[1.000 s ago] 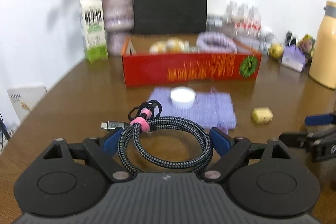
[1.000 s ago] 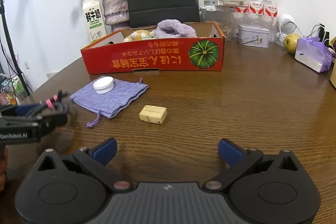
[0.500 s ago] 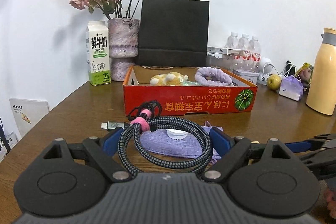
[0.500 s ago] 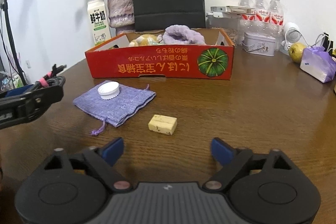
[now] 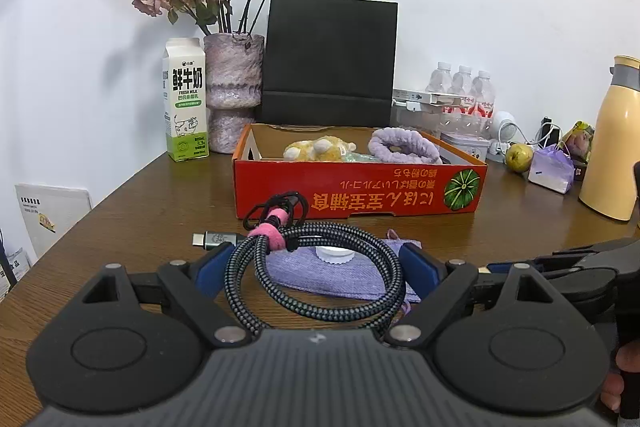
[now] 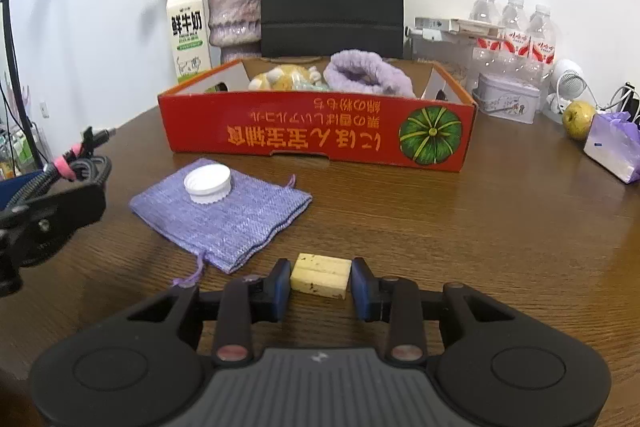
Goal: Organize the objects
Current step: 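Grasp the cream-yellow block with the right tool while the left tool holds the cable, then carry the cable with the left tool while the right tool carries the block over the box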
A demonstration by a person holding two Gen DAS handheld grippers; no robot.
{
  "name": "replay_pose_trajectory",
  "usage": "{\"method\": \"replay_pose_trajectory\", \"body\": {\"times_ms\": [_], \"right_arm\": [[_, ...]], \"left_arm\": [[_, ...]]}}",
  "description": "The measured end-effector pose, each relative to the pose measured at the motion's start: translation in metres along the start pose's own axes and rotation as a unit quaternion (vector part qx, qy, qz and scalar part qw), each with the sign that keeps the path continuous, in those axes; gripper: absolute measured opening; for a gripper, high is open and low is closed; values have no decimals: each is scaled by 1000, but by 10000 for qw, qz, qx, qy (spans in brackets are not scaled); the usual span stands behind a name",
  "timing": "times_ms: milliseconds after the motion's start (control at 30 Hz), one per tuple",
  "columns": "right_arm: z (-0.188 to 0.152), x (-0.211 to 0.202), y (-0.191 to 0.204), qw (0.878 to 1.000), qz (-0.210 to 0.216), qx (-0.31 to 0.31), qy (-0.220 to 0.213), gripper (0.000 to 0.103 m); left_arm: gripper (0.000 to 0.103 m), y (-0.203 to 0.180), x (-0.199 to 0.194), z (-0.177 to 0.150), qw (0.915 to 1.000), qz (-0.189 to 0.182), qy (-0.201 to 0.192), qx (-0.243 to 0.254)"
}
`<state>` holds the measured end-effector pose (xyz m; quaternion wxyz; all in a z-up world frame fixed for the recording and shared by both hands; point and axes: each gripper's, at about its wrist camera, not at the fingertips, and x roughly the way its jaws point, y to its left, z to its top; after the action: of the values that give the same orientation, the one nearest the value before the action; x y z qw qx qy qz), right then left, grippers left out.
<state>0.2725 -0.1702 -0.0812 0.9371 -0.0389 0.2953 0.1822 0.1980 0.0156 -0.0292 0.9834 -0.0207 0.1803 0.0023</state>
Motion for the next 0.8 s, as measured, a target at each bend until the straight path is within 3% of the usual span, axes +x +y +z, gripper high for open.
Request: {"method": "replay_pose_trajectory", "body": {"times_ms": [433, 800], "right_arm": [[0, -26, 11, 9983, 85, -174, -548, 31], [19, -50, 8, 9946, 157, -271, -988, 31]], "left_arm": [[89, -5, -6, 1, 9999, 106, -65, -82], [89, -14, -11, 24, 9997, 130, -202, -48]]}}
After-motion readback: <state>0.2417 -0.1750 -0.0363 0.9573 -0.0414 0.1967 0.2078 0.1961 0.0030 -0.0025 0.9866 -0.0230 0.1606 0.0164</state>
